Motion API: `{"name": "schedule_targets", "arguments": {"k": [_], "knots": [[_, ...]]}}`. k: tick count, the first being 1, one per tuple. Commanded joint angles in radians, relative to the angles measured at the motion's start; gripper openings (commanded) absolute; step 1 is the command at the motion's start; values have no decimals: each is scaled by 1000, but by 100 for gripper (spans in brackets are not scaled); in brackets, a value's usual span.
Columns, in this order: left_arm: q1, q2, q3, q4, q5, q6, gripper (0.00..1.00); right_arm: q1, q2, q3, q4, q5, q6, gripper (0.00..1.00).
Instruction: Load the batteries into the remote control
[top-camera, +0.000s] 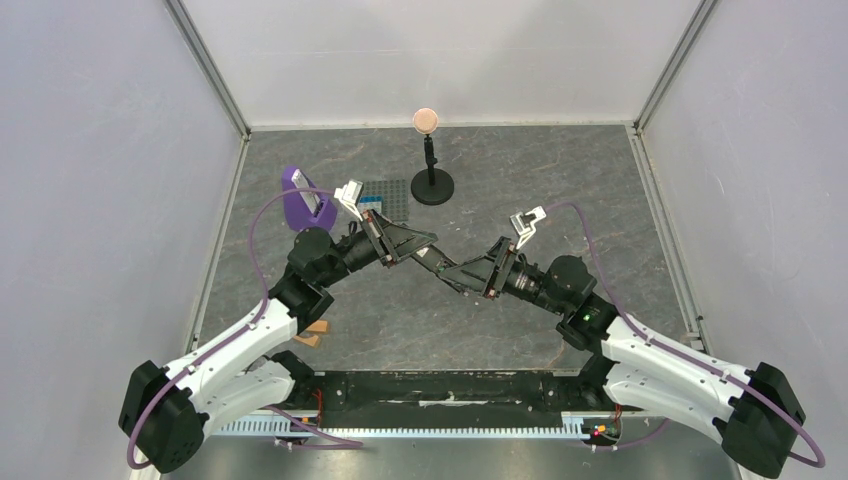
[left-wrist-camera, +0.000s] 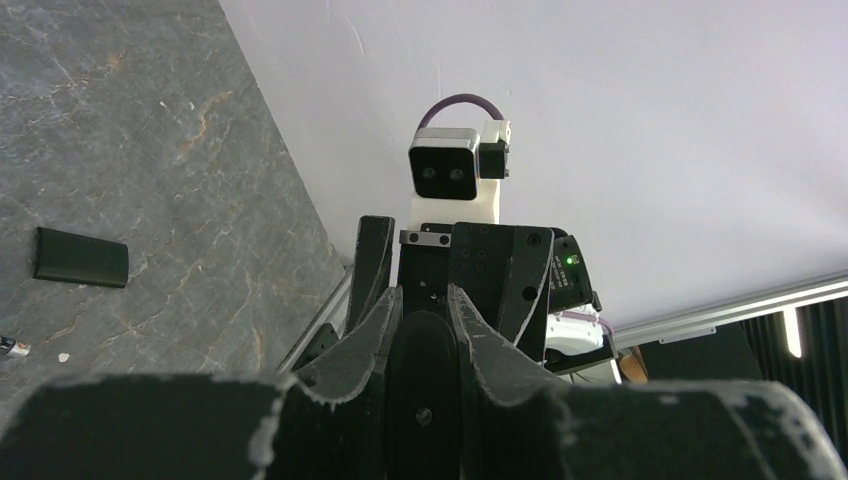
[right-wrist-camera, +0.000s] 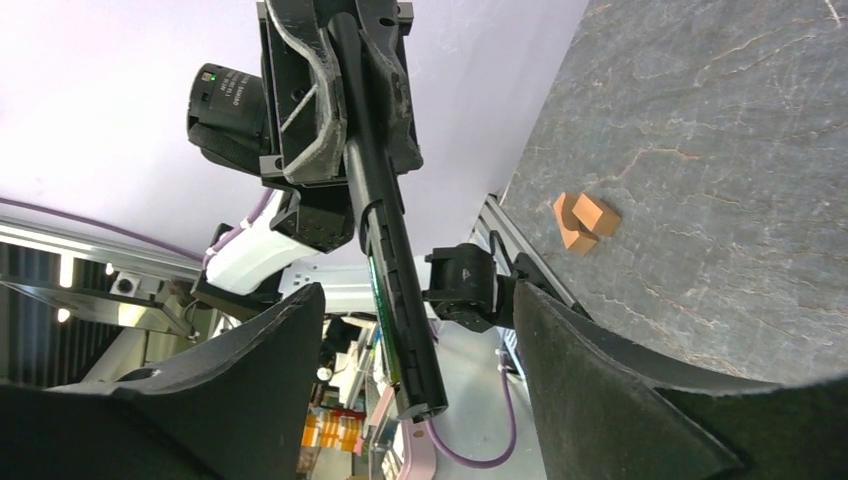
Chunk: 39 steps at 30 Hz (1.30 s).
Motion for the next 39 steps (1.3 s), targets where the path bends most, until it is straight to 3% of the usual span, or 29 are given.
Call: {"name": "schedule_targets", "arguments": {"k": [1,10,31,34,37,39], "knots": [[4,-24,-3,56,30,57,2,3,-10,-18,93,4,18,69],[4,-26,-12,43,8,48,2,2,-66,-99,176,32,45,58],[4,-19,-14,51,12,42,2,2,-40,-130,214,19,64,16],[4,-19,-15,52,11,41,2,2,-35,-128,221,13,65,5],[4,-23,-20,51,9,43,2,2,-35,-124,216,10,64,10],[4,-26,-22,50,7,46,2,2,-39,-116,202,14,64,30]]}}
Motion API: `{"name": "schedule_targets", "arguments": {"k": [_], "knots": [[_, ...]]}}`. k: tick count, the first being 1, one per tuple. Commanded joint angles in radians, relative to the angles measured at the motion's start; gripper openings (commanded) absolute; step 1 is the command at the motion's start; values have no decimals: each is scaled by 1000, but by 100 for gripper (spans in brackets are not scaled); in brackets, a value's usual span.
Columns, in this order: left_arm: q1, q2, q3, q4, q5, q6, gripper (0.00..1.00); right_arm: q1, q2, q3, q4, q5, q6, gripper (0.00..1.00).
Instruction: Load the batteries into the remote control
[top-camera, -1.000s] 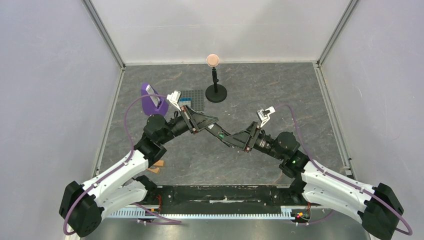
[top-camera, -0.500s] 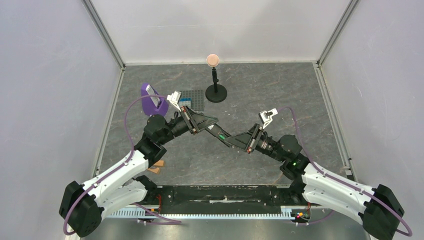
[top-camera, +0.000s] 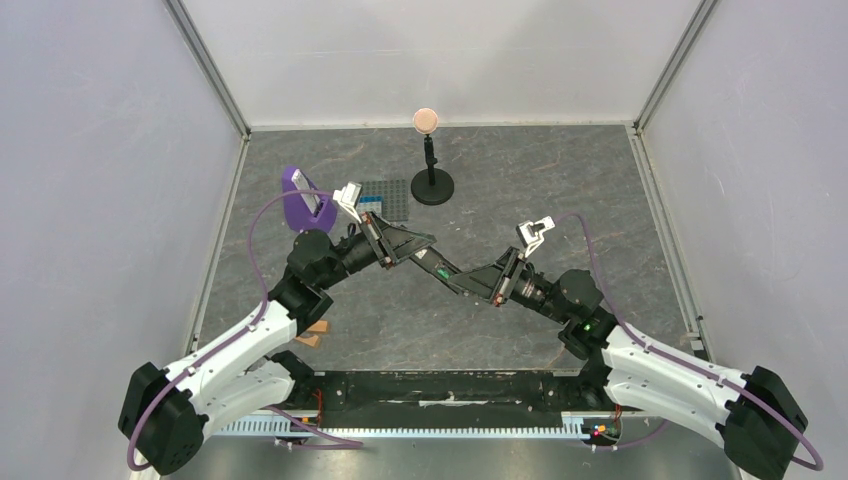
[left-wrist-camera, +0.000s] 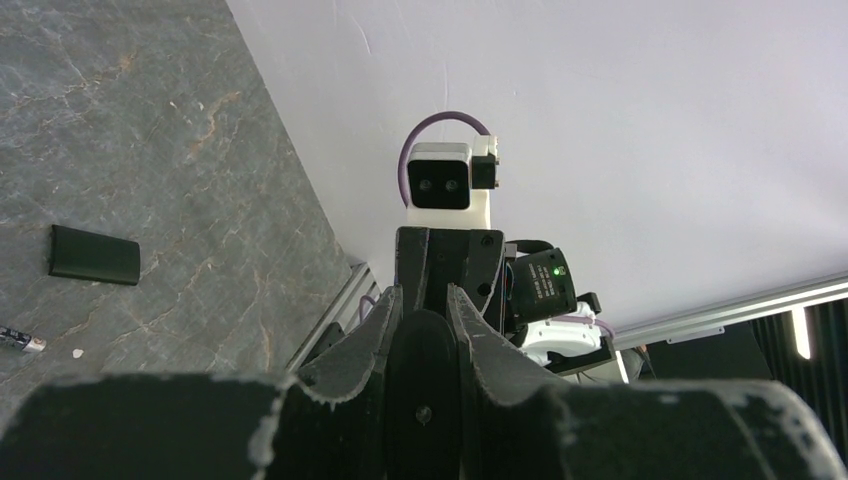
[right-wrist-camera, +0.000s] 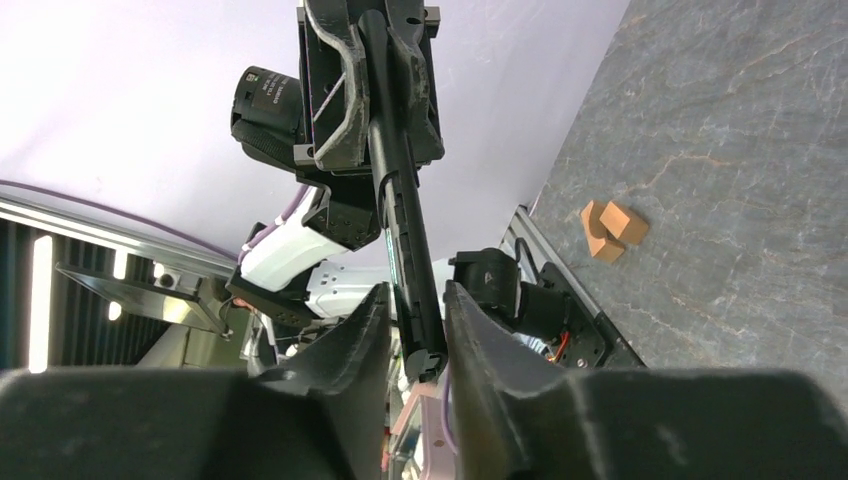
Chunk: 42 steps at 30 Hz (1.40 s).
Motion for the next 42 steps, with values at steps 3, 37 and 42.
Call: {"name": "schedule_targets", "arguments": {"k": [3,37,42], "knots": [[2,-21,-6,43,7,42,2,2,-22,23,-34,16,-34,64],[2,-10,-3,93,19,-6,43,2,159,108,278,-143,-5,0],[4,-21,26,22,59,67,71,2,141,116,220,-167,-27,0]]}}
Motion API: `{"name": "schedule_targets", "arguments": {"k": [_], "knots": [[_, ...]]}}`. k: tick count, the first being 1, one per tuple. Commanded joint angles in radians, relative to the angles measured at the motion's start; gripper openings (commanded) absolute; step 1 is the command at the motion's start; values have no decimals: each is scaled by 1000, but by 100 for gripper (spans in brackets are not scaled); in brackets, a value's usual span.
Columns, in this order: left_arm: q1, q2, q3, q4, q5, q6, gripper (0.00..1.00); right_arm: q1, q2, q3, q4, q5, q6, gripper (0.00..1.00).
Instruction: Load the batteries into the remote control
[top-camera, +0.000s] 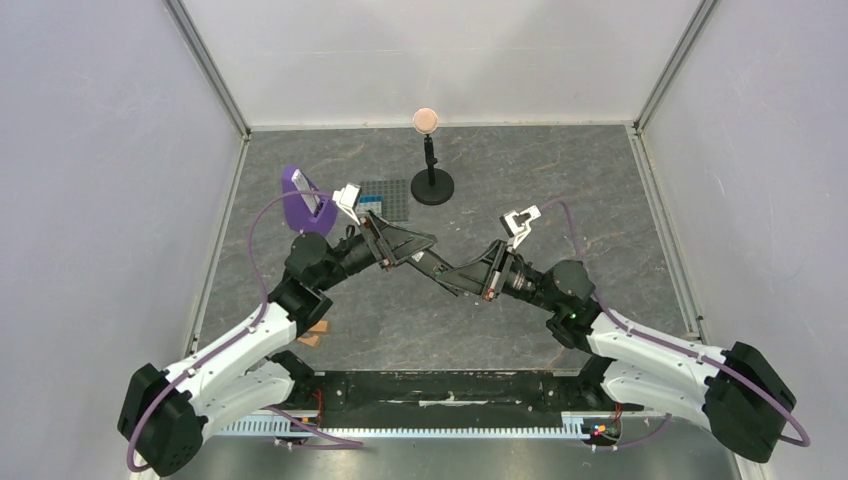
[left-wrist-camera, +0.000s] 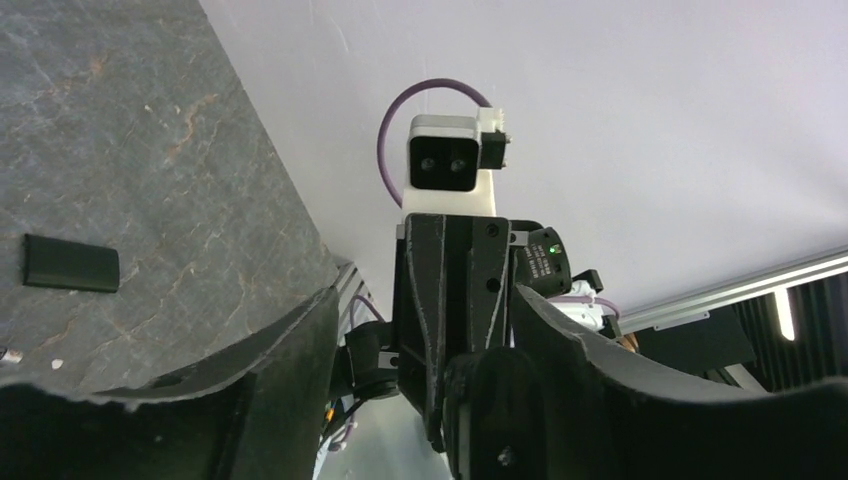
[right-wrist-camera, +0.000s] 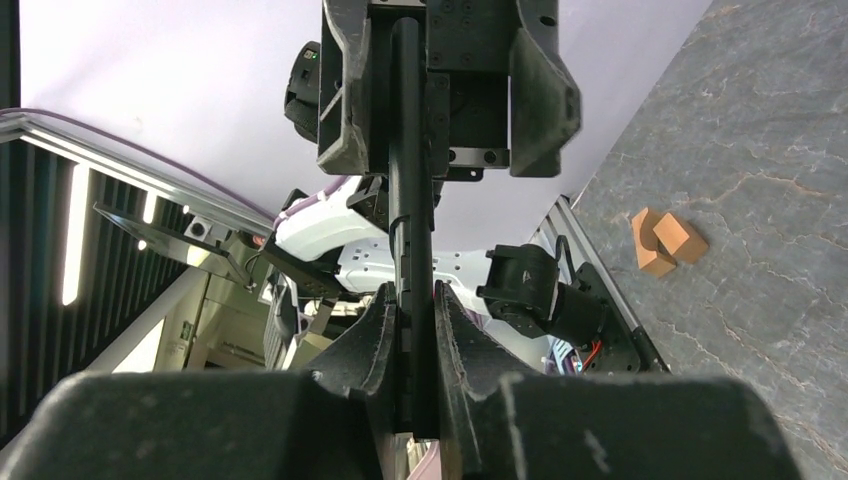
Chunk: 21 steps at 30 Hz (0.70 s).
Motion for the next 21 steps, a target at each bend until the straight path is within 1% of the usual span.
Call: {"name": "schedule_targets", "arguments": {"k": [1,4,5,9,10,13,17,19,21], "knots": [[9,-21,75,-116,56,132,72,1,-23,62,14,-63,-26,0],[18,-81,154,-370,24,286,76,-4,-50,112,-92,-125,-87,0],[21,-108,180,-449,10,344,80,-4,-65,131,-150,-136,-119,0],[30,-192,287,-739,-74,538,91,-13,-114,223,-455,-157,-304,0],[31,-206,308,-779,-88,569,93,-16,-123,234,-500,-163,-331,0],[33,-229,354,-872,-122,660,94,-32,-146,257,-578,-211,-387,0],[32,-217,391,-931,-139,731,95,-44,-151,313,-715,-287,-516,0],[33,-205,406,-941,-117,770,94,-45,-145,355,-820,-335,-610,0],[33,-196,410,-918,-41,829,94,-45,-137,397,-957,-364,-724,0]]}}
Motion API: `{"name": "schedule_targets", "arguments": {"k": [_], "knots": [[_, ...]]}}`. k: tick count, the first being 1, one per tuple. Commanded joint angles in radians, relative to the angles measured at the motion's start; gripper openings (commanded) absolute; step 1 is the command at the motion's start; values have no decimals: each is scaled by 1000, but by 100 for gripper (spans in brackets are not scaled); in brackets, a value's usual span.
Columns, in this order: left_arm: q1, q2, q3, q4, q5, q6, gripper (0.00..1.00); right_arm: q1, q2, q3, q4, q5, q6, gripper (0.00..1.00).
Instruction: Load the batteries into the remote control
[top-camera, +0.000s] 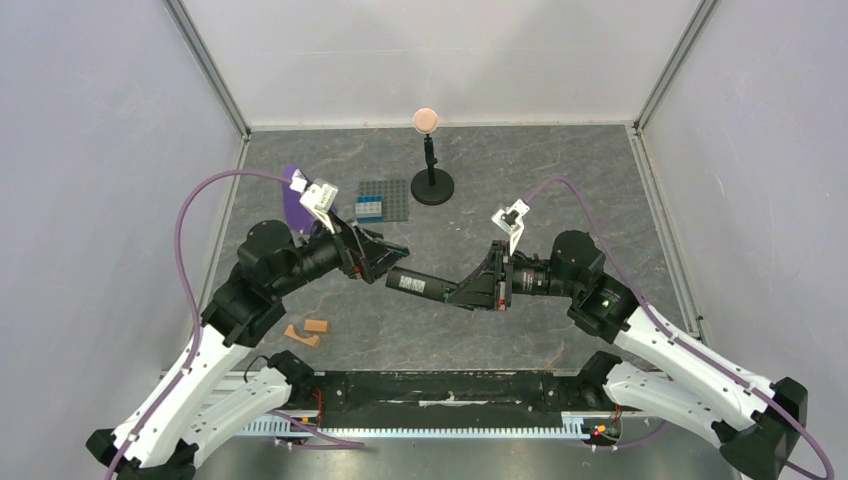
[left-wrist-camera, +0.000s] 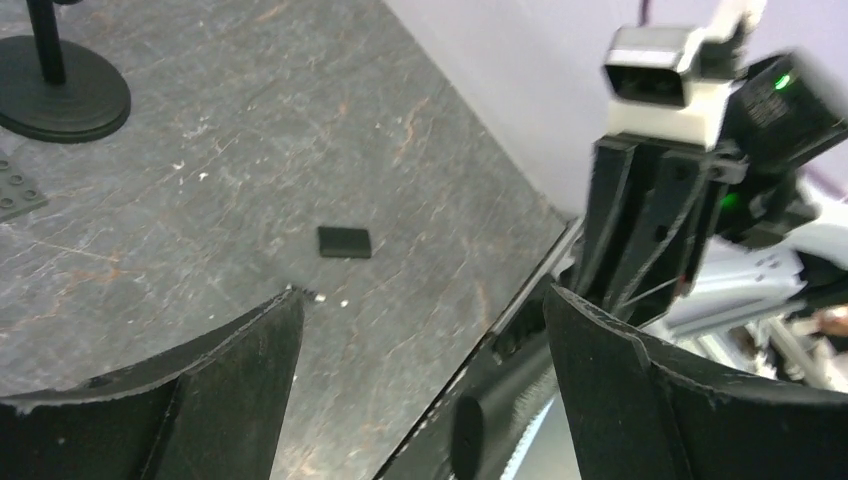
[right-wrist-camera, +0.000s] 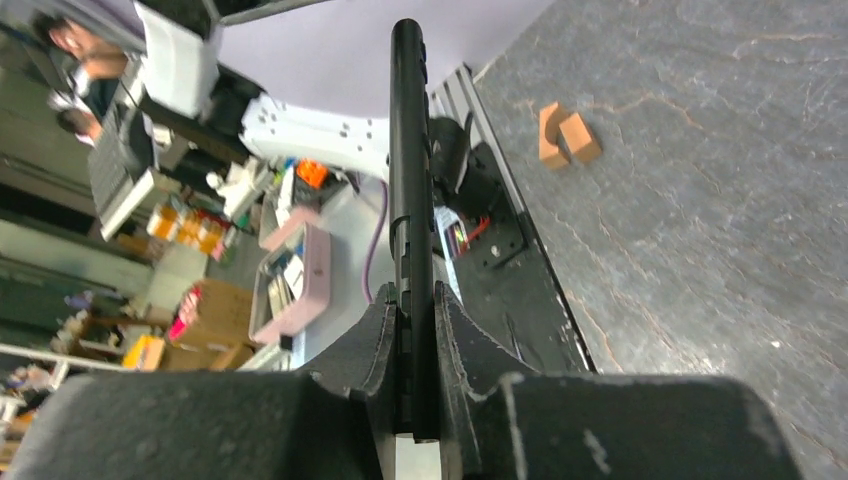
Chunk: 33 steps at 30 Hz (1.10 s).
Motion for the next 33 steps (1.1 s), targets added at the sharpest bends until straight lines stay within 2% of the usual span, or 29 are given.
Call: {"name": "schedule_targets", "arguments": {"k": [1,6,11,19,33], "knots": [[4,30,36,-38,109,195,94,-2,6,131,-321,-131,-322,0],[5,106,43,-2,437,272,92,-2,66,254,-631,-114,-597,0],[-5,243,9,16,753,279,90,-3,139,308,-753,-42,-734,0],[-103,407,-26,-115,713,451,86,-3,217,363,-836,-40,-823,0],[-175,452,-81,-14,694,441,80,-2,238,359,-779,-169,-780,0]]}}
